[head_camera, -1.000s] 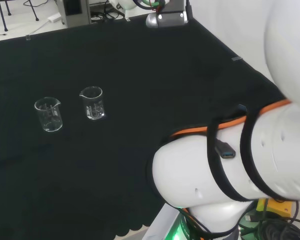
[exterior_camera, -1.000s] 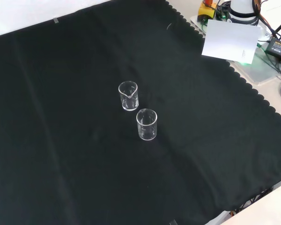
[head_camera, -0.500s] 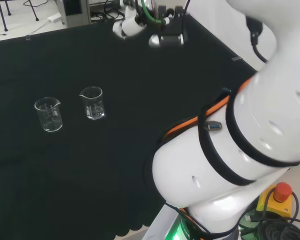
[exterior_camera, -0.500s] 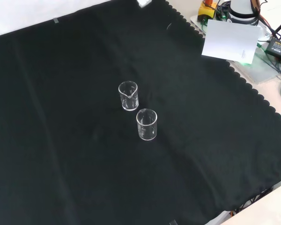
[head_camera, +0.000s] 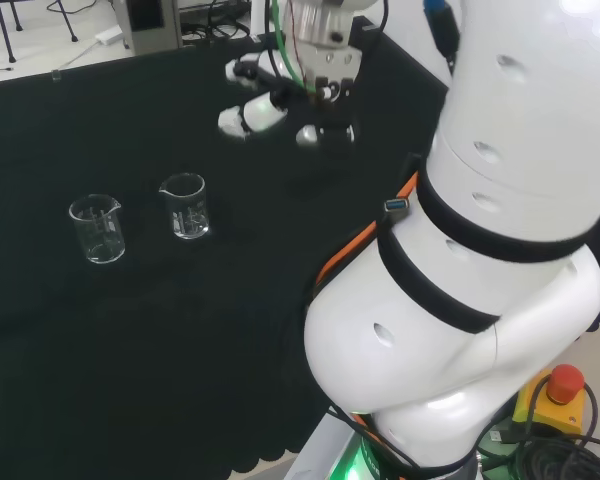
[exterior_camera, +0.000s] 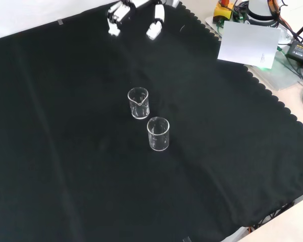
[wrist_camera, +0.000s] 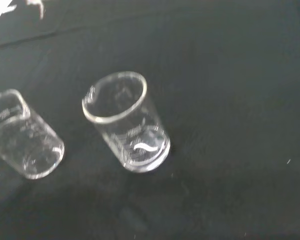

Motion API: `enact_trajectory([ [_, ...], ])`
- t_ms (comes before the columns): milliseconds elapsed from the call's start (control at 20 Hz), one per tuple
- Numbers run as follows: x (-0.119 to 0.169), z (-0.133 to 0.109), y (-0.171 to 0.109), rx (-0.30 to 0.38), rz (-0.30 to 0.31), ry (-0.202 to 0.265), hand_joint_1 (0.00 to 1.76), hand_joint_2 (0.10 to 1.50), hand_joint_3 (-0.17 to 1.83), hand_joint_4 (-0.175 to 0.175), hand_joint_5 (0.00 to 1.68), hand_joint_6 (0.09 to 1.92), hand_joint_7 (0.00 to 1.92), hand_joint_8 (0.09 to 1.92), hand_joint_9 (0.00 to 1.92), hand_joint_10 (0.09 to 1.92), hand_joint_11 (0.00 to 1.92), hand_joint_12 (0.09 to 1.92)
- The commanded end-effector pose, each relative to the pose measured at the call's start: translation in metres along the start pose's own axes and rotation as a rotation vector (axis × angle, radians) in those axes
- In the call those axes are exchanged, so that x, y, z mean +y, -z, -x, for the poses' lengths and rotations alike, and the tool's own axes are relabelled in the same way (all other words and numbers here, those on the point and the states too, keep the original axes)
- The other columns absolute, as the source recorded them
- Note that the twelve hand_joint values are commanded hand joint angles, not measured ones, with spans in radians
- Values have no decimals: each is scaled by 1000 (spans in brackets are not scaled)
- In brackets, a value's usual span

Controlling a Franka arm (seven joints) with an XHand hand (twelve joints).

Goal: Pick up the beaker on the right.

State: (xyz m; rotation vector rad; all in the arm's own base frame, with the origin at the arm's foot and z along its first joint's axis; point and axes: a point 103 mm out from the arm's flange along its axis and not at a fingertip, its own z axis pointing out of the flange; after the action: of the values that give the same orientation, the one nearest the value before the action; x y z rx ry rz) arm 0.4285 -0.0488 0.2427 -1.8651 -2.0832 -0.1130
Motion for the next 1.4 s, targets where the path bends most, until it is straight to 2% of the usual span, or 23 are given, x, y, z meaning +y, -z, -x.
enact_trajectory([
  [50,37,15,-46,61,-11,76,671,637,559,-35,268,87,206,598,325,698,0,1210],
  [300,49,24,-69,94,-37,107,693,602,566,-33,208,87,160,580,267,683,0,1118],
  [550,58,34,-83,105,-58,116,724,579,572,-33,181,87,144,576,246,683,0,1071],
  [750,68,31,-97,103,-70,119,732,570,581,-33,171,87,127,570,220,680,0,1037],
  [1150,73,36,-115,115,-72,133,734,558,588,-32,167,87,110,562,191,677,0,1001],
  [1400,77,35,-129,100,-88,146,737,552,589,-32,166,87,100,556,176,675,0,982],
])
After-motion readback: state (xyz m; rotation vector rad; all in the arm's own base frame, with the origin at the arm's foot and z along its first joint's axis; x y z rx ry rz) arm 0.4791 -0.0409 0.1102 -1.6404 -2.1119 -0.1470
